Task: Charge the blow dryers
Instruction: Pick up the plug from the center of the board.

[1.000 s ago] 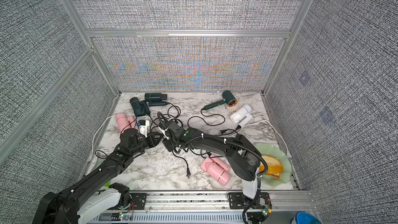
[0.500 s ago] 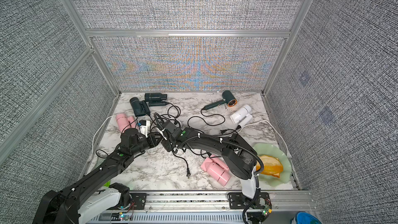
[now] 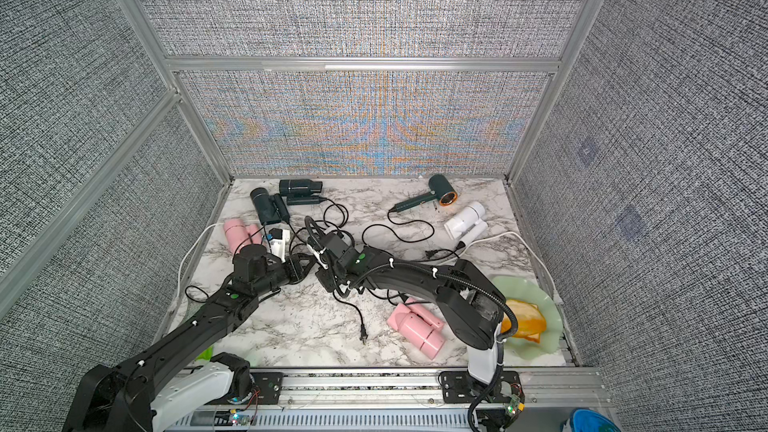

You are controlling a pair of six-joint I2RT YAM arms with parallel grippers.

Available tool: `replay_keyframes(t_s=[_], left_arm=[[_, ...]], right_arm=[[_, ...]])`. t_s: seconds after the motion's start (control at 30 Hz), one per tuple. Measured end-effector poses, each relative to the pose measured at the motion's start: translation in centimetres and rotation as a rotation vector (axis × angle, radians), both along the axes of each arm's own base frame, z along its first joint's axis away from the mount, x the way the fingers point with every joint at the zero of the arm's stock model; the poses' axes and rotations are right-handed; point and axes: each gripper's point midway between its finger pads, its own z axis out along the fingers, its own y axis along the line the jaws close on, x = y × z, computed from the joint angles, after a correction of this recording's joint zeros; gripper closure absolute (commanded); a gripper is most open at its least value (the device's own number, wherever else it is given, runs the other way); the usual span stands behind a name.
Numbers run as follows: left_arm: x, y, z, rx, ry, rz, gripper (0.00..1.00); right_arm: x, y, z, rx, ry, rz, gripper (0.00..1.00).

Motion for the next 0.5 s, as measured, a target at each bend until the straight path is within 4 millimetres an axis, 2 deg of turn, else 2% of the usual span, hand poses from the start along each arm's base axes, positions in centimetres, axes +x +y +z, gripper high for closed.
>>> replay_keyframes(t_s=[0.23, 0.43, 0.5], left_arm=[[0.0, 0.0, -0.1, -0.003, 0.005, 0.000, 0.80], [-0.1, -0.1, 0.3, -0.014, 0.000, -0.001, 0.67], [-0.1, -0.1, 0.6, -0.019, -0.005, -0.001, 0.58]], right_arm=[[0.2, -0.5, 0.8, 0.045, -0.007, 0.001, 0.84], [1.0, -1.0, 1.6, 0.083, -0.024, 0.006, 0.86], [1.5, -1.1, 2.0, 0.095, -0.035, 0.009, 0.86]])
